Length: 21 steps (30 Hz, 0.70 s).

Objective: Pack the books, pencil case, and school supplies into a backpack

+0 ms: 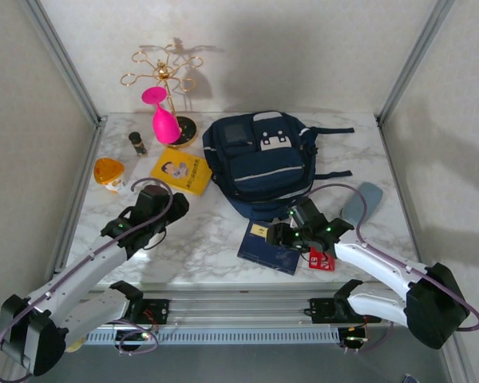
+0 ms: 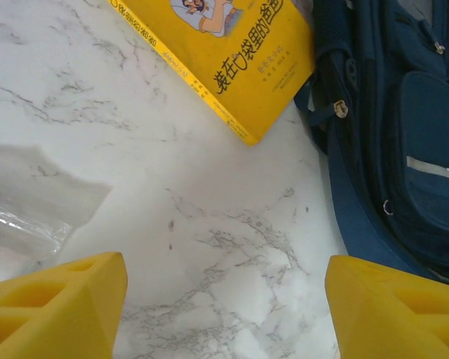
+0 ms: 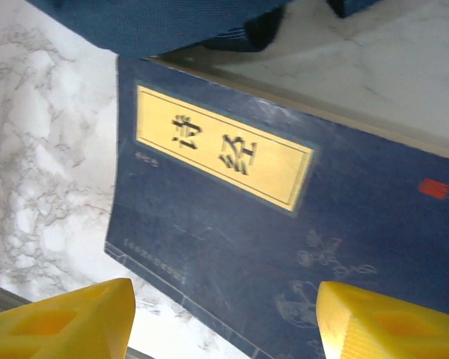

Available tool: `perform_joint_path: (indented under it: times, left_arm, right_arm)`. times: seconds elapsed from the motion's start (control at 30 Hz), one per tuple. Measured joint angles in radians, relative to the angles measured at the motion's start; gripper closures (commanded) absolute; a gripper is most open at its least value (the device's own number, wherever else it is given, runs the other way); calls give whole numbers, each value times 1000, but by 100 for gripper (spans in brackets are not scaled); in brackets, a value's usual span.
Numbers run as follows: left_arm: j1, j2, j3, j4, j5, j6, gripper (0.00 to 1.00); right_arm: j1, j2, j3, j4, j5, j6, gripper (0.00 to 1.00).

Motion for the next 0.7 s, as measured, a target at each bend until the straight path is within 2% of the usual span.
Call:
perform_joint_path:
  times: [0.17,0.37,0.7]
  left_arm:
    - [40,137,-5,136,24,-66,27]
    - [50,349,-2,345,69,-248,28]
    - [112,614,24,613,120,-512,36]
  right_arm:
    - [56,105,65,68,-3,5,31]
    - [68,234,142,183,-4,19,31]
    - [68,325,249,268,-7,7,30]
